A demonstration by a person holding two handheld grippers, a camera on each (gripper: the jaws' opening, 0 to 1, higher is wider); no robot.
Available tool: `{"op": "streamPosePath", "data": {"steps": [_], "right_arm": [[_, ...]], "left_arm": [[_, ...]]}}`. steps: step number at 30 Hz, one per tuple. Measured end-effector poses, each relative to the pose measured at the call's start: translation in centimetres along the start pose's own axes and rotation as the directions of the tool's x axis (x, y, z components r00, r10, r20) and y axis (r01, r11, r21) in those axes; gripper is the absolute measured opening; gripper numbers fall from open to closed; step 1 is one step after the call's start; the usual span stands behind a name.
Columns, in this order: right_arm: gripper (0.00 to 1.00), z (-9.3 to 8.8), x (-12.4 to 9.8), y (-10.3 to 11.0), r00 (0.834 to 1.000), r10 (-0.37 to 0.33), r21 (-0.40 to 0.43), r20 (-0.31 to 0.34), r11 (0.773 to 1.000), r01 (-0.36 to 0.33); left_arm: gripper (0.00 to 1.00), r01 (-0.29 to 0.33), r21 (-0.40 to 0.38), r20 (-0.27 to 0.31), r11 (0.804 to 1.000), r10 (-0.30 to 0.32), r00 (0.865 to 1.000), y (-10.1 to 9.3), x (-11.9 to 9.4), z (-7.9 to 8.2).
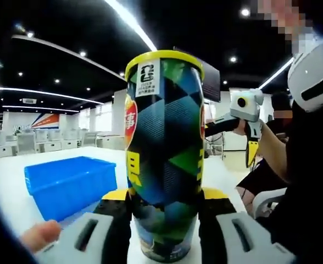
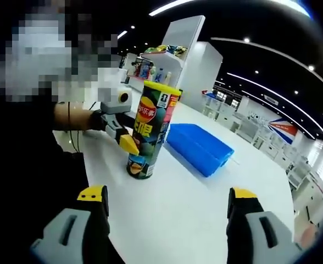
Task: Open the lid of the chip container on the table, take out the chips, place them into the box in front of the container, and close the lid
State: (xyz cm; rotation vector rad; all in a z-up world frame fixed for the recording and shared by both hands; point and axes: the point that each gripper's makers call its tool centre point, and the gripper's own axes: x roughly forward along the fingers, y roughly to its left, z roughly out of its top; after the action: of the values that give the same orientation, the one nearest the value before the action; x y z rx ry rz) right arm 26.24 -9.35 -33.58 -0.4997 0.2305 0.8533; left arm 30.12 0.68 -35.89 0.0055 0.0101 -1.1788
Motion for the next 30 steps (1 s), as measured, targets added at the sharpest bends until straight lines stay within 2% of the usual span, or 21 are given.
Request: {"op": "streamPosePath", "data": {"steps": [5, 12, 17, 20, 24, 28, 30], "right_arm": [[0.84, 0.3, 0.0, 0.3, 1.000, 0.007, -0.001, 0.013, 1.000, -0.007], [0.84, 1.7, 0.3, 0.4, 0.996, 0.033, 0.020, 0.081, 0.999, -0.035], [0.84, 5.4, 0.3, -0.4, 0.984, 0.010, -0.005, 0.179, 1.000, -0.009], [0.84, 8.8, 0.3, -0.6, 0.963, 0.026, 0.028, 0.269, 0.999, -0.035], [0.84, 12.3, 1.0, -0.5, 0.935, 0.031, 0.064, 0.355, 0.996, -0.058], [0.84, 14.2, 2.3, 0.8, 0.916, 0.072, 0.092, 0.394, 0.989, -0.117], [0.84, 14.7, 3.3, 1.4, 0.915, 0.084, 0.092, 0.394, 0.987, -0.131]], "left_arm": [[0.47, 0.016, 0.002, 0.007, 1.000, -0.016, 1.000, -1.9, -0.8, -0.1], [0.47, 0.024, -0.003, 0.019, 1.000, -0.024, 1.000, -1.9, -1.0, -0.1], [0.47, 0.027, -0.007, 0.014, 1.000, -0.027, 1.000, -1.9, -1.0, -0.1], [0.47, 0.026, -0.009, 0.010, 1.000, -0.026, 1.000, -1.8, -1.0, -0.1], [0.47, 0.024, -0.011, 0.002, 1.000, -0.024, 1.000, -1.8, -1.0, -0.2], [0.47, 0.023, -0.013, -0.003, 1.000, -0.023, 1.000, -1.8, -1.1, -0.2], [0.47, 0.022, -0.015, -0.003, 1.000, -0.022, 1.000, -1.8, -1.1, -0.2]]}}
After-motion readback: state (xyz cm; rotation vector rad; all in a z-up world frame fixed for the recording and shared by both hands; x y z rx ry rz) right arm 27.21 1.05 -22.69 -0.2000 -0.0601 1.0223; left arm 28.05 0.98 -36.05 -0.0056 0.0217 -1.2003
